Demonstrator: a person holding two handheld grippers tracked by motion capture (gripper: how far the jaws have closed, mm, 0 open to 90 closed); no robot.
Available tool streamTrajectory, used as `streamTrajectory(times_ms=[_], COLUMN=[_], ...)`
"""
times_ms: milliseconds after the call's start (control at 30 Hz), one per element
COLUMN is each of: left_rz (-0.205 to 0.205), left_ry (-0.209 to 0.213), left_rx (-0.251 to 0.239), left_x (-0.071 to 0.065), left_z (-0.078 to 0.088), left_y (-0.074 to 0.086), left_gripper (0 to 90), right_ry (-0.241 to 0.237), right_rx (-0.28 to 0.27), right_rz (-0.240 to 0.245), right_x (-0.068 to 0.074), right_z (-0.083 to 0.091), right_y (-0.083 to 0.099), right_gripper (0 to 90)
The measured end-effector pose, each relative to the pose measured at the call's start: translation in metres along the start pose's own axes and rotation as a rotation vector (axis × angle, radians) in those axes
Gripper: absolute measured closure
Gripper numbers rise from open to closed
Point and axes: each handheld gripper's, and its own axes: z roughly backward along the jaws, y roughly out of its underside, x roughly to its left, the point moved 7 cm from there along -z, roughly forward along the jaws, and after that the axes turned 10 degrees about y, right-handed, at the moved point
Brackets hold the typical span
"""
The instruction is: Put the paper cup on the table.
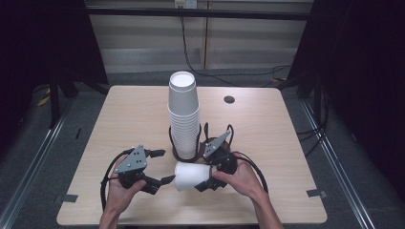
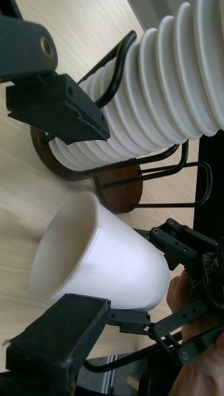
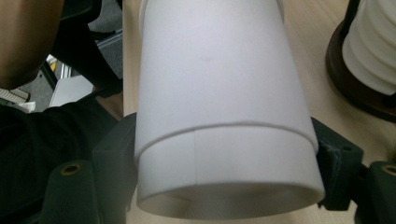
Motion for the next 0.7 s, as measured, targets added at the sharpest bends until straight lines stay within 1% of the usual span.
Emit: streamTrajectory(times_ms=[67, 167, 233, 300, 367, 433, 467, 533, 567, 600, 700], left_rz=[0.007, 0.018, 0.026, 0.027, 0.032, 0.035, 0.046, 0.046, 0.054, 0.057, 0.059], left_ry=[-0.007, -0.008, 0.0, -0.007, -0.001, -0.008, -0.003, -0.015, -0.017, -0.006, -0.012], left_rx=[-0.024, -0.035, -0.05, -0.06, -0.074, -0.078, -0.086, -0.092, -0.105, -0.114, -0.114], left_x=[-0.002, -0.003, -0.004, -0.005, -0.007, -0.006, -0.007, -0.006, -0.006, -0.007, -0.008], left_z=[0.0, 0.001, 0.002, 0.003, 0.003, 0.002, 0.001, 0.0, -0.001, -0.001, -0.002], left_y=[0.001, 0.004, 0.004, 0.005, 0.007, 0.009, 0.01, 0.011, 0.011, 0.01, 0.012], left_gripper=[15.6, 15.7, 15.7, 15.8, 15.7, 15.8, 15.8, 15.8, 15.8, 15.8, 16.5], right_ry=[0.006, 0.008, 0.009, 0.013, 0.016, 0.021, 0.018, 0.02, 0.022, 0.024, 0.031], right_rx=[-0.012, -0.04, -0.06, -0.079, -0.096, -0.117, -0.129, -0.146, -0.154, -0.165, -0.196], right_rz=[-0.002, -0.011, -0.016, -0.022, -0.021, -0.023, -0.024, -0.025, -0.025, -0.023, -0.025], right_x=[-0.001, -0.002, -0.002, -0.001, -0.001, -0.002, -0.001, -0.001, -0.001, -0.001, 0.0], right_z=[0.0, 0.0, 0.001, 0.002, 0.003, 0.005, 0.005, 0.005, 0.005, 0.005, 0.005], right_y=[0.0, 0.0, 0.0, 0.0, 0.001, 0.001, 0.001, 0.001, 0.0, 0.0, -0.002], right_gripper=[23.7, 23.7, 23.7, 23.7, 23.7, 23.7, 23.7, 23.7, 23.7, 23.7, 23.7])
